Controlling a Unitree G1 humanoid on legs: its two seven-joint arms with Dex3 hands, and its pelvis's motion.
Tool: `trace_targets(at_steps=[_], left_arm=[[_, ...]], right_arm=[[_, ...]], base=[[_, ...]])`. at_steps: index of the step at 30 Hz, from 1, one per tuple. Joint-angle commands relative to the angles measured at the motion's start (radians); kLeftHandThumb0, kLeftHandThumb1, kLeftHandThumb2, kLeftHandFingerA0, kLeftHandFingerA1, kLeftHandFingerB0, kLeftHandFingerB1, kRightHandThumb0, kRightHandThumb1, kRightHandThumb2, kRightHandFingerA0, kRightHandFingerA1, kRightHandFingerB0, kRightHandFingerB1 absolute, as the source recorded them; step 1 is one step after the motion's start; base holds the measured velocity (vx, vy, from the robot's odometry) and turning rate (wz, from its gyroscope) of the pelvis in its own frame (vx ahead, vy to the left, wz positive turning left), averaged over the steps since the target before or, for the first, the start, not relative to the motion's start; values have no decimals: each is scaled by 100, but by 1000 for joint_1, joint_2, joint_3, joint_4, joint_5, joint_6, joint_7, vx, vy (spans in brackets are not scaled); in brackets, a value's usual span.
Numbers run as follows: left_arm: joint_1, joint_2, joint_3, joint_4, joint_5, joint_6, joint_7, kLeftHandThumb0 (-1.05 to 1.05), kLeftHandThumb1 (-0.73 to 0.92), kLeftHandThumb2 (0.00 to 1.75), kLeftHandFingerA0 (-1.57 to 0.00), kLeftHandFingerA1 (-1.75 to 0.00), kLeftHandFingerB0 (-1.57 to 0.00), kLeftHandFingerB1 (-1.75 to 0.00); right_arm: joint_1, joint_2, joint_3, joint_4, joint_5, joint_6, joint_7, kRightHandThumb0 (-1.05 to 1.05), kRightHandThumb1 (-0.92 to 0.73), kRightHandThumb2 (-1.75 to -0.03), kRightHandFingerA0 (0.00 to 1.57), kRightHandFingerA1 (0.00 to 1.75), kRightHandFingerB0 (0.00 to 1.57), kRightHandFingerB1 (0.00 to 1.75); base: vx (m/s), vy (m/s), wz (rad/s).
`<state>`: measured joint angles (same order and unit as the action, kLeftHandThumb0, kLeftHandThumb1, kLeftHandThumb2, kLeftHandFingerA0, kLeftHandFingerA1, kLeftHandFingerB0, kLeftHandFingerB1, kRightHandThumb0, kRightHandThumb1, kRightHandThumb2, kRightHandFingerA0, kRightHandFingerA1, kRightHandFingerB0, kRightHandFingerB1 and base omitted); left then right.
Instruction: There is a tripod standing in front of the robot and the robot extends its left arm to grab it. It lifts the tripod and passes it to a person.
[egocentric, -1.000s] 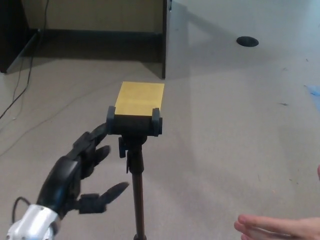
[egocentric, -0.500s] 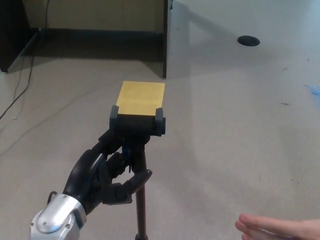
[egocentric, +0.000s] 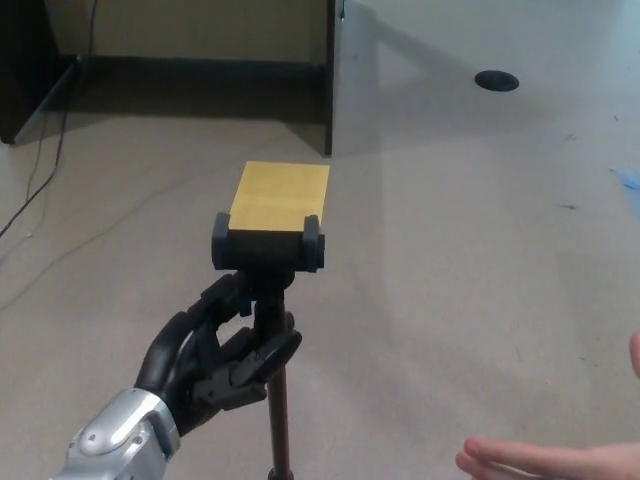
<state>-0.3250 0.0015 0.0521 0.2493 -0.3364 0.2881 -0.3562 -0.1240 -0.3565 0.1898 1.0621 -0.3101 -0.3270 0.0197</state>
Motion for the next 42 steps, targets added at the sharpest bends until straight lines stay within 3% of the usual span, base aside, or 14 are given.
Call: trace_targets(at_steps=[1,4,8,9,10,12,15,19,21,26,31,35,40,42], left_arm=[[-37,14,-2,67,5,20,-18,-65,46,55,-12,-32,-1,-18],[-56,28,-33,120,63,-22,-1,-66,38,75,-10,-42,-2,-17],[-76,38,-63,183,110,-71,7,-65,46,56,-18,-35,0,-18],[-85,40,-74,200,126,-79,17,-65,40,60,-11,-37,-2,-16],[-88,40,-83,211,136,-91,20,-58,48,55,-15,-35,-1,-17],[-102,39,-105,242,156,-105,26,-60,38,75,-8,-44,0,-17],[-116,26,-107,268,150,-88,28,-55,48,55,-11,-32,0,-18],[-129,12,-127,293,173,-106,34,-59,36,75,-3,-43,-2,-16],[-146,2,-140,316,187,-114,41,-57,49,56,-14,-34,-3,-15],[-169,-24,-157,363,213,-151,58,-58,39,72,-12,-44,-2,-21],[-183,-42,-155,402,220,-179,71,-52,50,54,-15,-34,0,-22],[-201,-55,-152,433,228,-204,73,-57,37,73,-10,-45,0,-18],[-215,-69,-156,450,249,-217,97,-49,50,57,-20,-37,-2,-20],[-208,-81,-168,460,282,-261,151,-49,48,74,-49,-57,-6,-29]], right_arm=[[9,-9,3,-10,-5,6,2,-41,-67,-61,69,43,47,36],[10,-7,-2,-10,2,11,8,-41,-66,-60,72,44,47,36],[5,-6,-2,-14,0,28,7,-40,-67,-61,74,44,48,36],[3,-7,-1,-16,0,29,8,-47,-56,-83,66,57,42,48],[3,-8,-2,-17,2,28,11,-40,-68,-60,73,45,48,37],[1,-13,1,-17,-4,19,10,-40,-68,-60,72,44,48,37],[0,-13,5,-21,-7,21,12,-41,-67,-60,71,43,47,36],[5,-15,1,-28,1,1,20,-40,-67,-61,68,44,47,36],[1,-17,-2,-31,4,2,26,-42,-67,-60,66,43,47,36],[-9,-21,11,-35,-17,13,9,-42,-68,-60,71,44,49,37],[-10,-22,8,-36,-11,14,20,-41,-69,-61,69,43,48,37],[-15,-16,3,-28,-4,19,26,-40,-69,-61,71,44,48,37],[-15,-14,-4,-26,5,10,36,-41,-68,-61,70,44,47,36],[-6,-16,-9,-37,12,1,46,-41,-68,-61,70,45,46,36]], base=[[0,0,0],[0,0,0],[0,0,0],[0,0,0],[0,0,0],[0,0,0],[0,0,0],[0,0,0],[0,0,0],[0,0,0],[0,0,0],[0,0,0],[0,0,0],[0,0,0]])
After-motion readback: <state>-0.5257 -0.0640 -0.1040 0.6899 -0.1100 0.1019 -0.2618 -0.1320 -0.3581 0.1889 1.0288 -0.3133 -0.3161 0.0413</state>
